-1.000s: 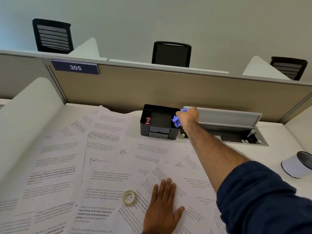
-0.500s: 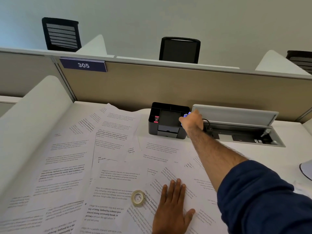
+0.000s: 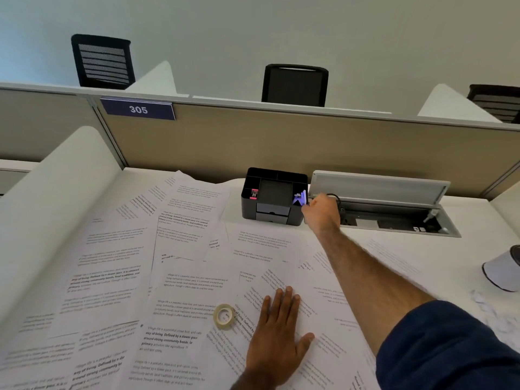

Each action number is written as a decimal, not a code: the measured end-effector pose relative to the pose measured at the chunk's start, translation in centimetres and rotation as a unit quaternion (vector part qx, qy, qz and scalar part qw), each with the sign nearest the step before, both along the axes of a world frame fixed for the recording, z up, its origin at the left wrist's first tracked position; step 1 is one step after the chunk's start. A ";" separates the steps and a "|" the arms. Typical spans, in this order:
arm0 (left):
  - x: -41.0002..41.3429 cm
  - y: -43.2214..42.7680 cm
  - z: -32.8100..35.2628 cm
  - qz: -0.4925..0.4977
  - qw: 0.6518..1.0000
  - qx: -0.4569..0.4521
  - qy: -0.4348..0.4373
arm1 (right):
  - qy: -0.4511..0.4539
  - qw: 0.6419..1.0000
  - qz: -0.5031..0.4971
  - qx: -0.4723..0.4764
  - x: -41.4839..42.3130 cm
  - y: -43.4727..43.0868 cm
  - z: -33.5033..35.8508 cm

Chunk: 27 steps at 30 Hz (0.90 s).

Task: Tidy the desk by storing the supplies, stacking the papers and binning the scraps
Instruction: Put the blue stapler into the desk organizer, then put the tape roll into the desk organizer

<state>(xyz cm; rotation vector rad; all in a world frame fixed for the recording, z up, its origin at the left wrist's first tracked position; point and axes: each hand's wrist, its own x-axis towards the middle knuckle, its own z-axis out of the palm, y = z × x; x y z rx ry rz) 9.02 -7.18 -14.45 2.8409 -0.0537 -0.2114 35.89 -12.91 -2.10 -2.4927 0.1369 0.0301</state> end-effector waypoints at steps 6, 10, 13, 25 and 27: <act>0.0 0.0 1.6 -0.022 0.999 -0.016 0.035 | 0.041 0.998 0.037 -0.035 -9.2 -3.2 -3.0; -0.5 0.0 2.1 -0.015 0.999 -0.001 0.031 | 0.067 0.994 0.054 -0.067 -14.3 -5.3 -5.0; -1.6 0.5 2.5 -0.012 1.000 0.015 0.019 | 0.071 0.992 0.071 -0.077 -17.0 -6.7 -5.6; -7.5 10.8 3.4 0.090 0.993 0.070 0.005 | 0.022 0.972 0.202 -0.116 -23.4 -2.5 -6.0; -8.3 12.7 3.1 0.103 0.992 0.069 0.007 | 0.010 0.966 0.229 -0.124 -24.1 -1.0 -6.2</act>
